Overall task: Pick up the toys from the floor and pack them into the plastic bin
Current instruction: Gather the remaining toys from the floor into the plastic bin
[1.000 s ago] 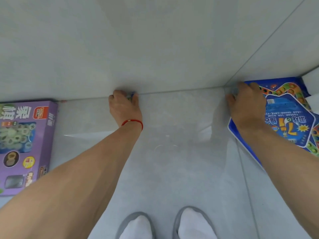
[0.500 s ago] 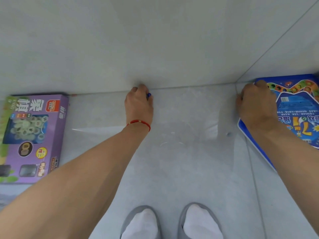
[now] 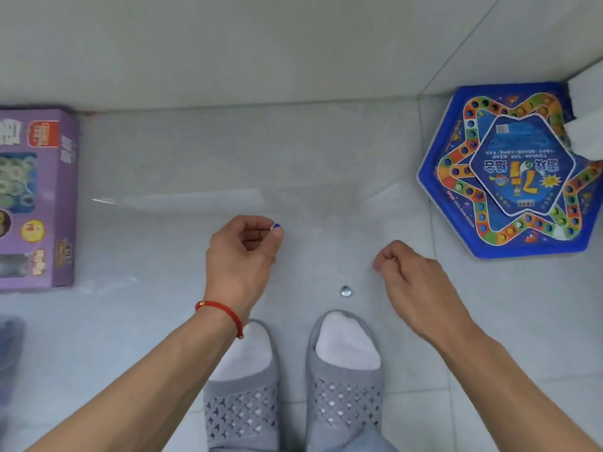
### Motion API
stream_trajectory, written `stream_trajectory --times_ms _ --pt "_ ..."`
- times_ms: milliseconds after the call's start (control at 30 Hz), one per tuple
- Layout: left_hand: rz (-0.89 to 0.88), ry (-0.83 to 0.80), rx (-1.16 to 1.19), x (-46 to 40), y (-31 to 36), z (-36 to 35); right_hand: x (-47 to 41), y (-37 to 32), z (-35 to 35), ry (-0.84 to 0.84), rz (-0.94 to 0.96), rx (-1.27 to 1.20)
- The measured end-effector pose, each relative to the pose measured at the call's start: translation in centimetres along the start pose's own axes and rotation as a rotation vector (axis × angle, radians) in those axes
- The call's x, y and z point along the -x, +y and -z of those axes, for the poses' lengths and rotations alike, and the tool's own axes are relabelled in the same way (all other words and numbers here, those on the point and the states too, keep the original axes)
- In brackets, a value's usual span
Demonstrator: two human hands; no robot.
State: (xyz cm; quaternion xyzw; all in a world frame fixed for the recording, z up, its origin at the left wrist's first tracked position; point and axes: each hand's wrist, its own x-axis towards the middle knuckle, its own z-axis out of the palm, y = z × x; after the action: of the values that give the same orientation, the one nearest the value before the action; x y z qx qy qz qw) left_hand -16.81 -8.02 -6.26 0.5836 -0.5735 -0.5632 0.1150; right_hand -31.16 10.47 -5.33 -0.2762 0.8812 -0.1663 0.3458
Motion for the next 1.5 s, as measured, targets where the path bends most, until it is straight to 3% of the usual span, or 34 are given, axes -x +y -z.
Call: stream_trajectory --times_ms 100,333,467,567,633,767,867,1000,1200,1300,1367,1500 --pt "0.043 -0.002 -0.009 1.7 -0.9 1.2 3.3 2.1 -2.1 0.011 -0.093 -0.01" --pt "0.135 -0.03 0.103 2.0 -1.4 0.9 0.9 -0.7 -3.3 0.079 0.123 0.014" --pt "0.191 -0.068 0.209 1.9 -1.4 1.0 -3.7 -4.5 -6.0 0.179 0.267 0.262" --pt "0.215 -0.132 0.295 1.8 -0.9 1.7 -5.4 -5.7 -6.6 0.19 0.268 0.339" --pt "0.26 -0.187 0.378 2.0 0.2 2.9 -5.5 -5.8 -5.8 0.051 0.189 0.167" --pt "0.415 -0.306 0.65 4.0 3.5 7.0 -3.0 -9.4 -1.5 -0.329 -0.29 -0.705" --pt "0.452 -0.309 0.773 6.7 5.3 11.7 -0.4 -14.3 2.1 -0.529 -0.336 -0.911" --pt "0.392 -0.185 0.852 11.0 6.4 20.3 3.9 -23.8 5.4 -0.694 -0.172 -0.715" --pt "0.213 0.117 1.012 18.5 5.0 36.3 12.6 -41.4 4.9 -0.874 0.395 -0.221" --pt "0.169 0.267 1.08 21.5 2.9 42.7 17.6 -48.6 1.5 -0.896 0.583 -0.093" --pt "0.165 0.346 1.112 23.1 1.6 45.6 20.4 -51.8 -2.0 -0.873 0.631 -0.037" --pt "0.198 0.395 1.007 24.5 -0.2 48.3 21.6 -54.8 -7.4 -0.902 0.541 0.111"
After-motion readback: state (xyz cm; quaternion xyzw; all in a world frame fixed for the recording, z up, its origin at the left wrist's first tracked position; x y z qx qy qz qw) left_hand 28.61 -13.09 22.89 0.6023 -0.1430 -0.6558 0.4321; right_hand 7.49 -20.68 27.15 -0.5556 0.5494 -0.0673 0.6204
